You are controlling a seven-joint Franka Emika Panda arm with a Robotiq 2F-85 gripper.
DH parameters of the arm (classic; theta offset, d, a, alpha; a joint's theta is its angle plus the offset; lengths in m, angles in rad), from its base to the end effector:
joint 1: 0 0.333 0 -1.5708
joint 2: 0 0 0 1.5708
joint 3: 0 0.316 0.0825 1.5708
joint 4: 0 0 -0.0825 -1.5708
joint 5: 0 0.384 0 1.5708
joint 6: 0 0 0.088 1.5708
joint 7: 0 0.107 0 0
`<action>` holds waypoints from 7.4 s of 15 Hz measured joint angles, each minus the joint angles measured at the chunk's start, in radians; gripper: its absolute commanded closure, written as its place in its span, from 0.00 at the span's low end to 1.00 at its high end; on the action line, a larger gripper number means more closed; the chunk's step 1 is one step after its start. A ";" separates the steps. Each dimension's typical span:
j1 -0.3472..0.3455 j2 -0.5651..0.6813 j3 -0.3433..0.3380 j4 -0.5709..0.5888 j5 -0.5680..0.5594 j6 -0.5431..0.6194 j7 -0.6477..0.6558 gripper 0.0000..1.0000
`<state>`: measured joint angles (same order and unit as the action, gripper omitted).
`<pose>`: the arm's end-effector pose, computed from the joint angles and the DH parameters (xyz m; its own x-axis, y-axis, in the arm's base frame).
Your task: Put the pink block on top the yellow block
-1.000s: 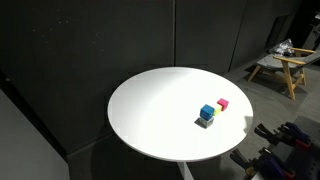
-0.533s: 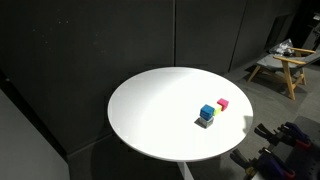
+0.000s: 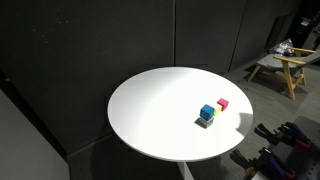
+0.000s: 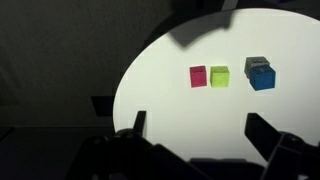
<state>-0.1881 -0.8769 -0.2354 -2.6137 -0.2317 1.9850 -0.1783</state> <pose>0.2821 -0.1526 0.5258 0.9696 -0.1021 0.2225 -0.1244 -0.9883 0.0886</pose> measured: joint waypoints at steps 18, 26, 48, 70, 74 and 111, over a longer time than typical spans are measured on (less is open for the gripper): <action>0.071 0.416 -0.031 0.061 0.160 0.220 -0.077 0.00; 0.071 0.570 -0.024 0.082 0.182 0.286 -0.125 0.00; 0.070 0.619 -0.006 0.084 0.182 0.293 -0.125 0.00; 0.070 0.866 0.035 0.111 0.182 0.515 -0.125 0.00; 0.070 0.934 0.045 0.132 0.189 0.551 -0.125 0.00; 0.027 1.334 0.136 0.364 0.206 0.628 -0.102 0.00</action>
<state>-0.1607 0.4570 -0.0994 -2.2500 -0.0257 2.6132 -0.2804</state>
